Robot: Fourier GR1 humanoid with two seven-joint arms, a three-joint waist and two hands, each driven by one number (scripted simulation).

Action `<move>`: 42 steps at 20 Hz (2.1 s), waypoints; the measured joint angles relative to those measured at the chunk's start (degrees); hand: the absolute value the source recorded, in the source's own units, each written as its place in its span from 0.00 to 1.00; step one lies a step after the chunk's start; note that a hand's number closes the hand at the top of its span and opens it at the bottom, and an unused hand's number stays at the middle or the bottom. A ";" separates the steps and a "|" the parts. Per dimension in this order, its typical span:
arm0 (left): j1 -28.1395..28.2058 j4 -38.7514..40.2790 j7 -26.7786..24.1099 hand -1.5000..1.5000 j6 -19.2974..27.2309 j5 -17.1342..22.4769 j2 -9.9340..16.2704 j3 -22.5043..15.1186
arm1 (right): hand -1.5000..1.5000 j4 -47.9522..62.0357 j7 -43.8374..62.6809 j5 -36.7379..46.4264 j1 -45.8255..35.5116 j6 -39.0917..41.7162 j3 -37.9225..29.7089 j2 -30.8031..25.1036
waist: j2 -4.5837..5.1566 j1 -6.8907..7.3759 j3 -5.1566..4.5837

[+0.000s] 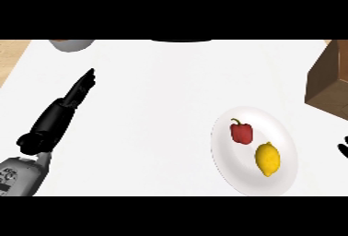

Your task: Pick the lemon from the plate and place it in the cardboard box

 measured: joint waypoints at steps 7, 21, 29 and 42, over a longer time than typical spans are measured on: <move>-1.69 1.29 0.26 0.50 -0.81 -0.60 -1.03 -0.13 | 0.00 -0.20 17.79 1.25 -8.29 6.03 10.60 -3.44 | 0.07 1.03 -0.03; -1.15 1.05 0.90 0.50 -1.54 -2.62 -3.02 0.88 | 0.00 5.86 41.28 17.12 -29.68 13.28 37.83 8.63 | -0.22 0.88 0.20; 0.05 1.50 0.14 0.50 -3.60 -3.95 -4.07 3.27 | 0.00 12.60 41.52 25.87 -34.16 16.71 41.88 17.96 | -0.23 0.34 0.24; 0.37 0.60 1.31 0.50 -6.60 -7.76 -7.89 6.77 | 0.00 23.15 34.60 31.39 -32.58 16.88 35.65 23.51 | -0.23 0.04 0.30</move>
